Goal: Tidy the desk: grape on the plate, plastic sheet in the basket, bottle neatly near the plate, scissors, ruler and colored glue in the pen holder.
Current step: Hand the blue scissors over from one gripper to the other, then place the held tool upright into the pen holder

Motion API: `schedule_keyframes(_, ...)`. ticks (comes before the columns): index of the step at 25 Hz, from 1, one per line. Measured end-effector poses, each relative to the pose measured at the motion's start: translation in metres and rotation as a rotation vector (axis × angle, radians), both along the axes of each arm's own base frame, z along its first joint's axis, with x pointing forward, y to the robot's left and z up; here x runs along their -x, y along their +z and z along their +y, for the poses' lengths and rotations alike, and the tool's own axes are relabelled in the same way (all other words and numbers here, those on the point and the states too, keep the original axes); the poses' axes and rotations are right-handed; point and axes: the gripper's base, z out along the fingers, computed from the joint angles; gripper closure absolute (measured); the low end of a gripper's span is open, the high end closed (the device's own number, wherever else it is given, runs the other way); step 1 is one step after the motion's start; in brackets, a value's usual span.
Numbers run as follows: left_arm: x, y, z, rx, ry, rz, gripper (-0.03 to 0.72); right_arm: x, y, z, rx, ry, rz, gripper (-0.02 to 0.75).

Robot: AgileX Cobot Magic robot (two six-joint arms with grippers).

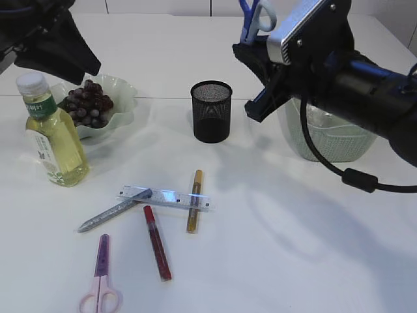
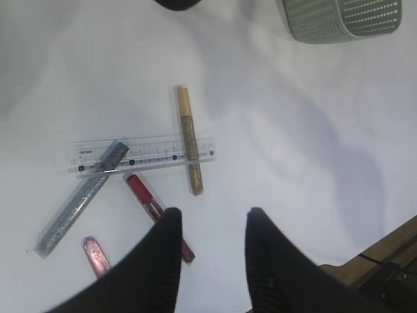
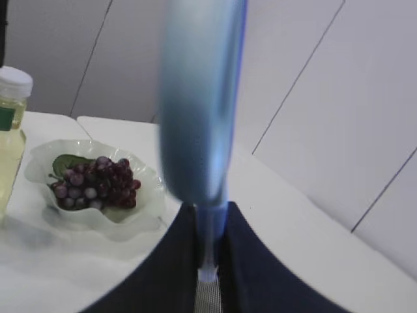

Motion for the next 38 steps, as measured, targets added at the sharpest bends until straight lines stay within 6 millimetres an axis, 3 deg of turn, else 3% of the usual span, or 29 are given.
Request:
schedule_keyframes(5,0.0,-0.001,0.002,-0.022,-0.001,-0.002,0.444,-0.011,0.013,-0.006,-0.021,-0.107,0.189,0.661)
schedule_keyframes(20,0.0,-0.006,0.008,-0.132,-0.014,-0.014,0.444,-0.039,0.078,-0.006,-0.171,-0.337,0.451,0.662)
schedule_keyframes(24,0.002,-0.008,-0.007,-0.192,-0.06,-0.048,0.444,-0.043,0.088,-0.003,-0.204,-0.371,0.502,0.662)
schedule_keyframes(31,0.015,-0.01,-0.051,-0.28,-0.196,-0.125,0.444,-0.059,0.089,0.002,-0.227,-0.429,0.593,0.662)
schedule_keyframes(38,0.02,-0.01,-0.063,-0.294,-0.234,-0.141,0.444,-0.084,0.079,0.012,-0.229,-0.456,0.645,0.662)
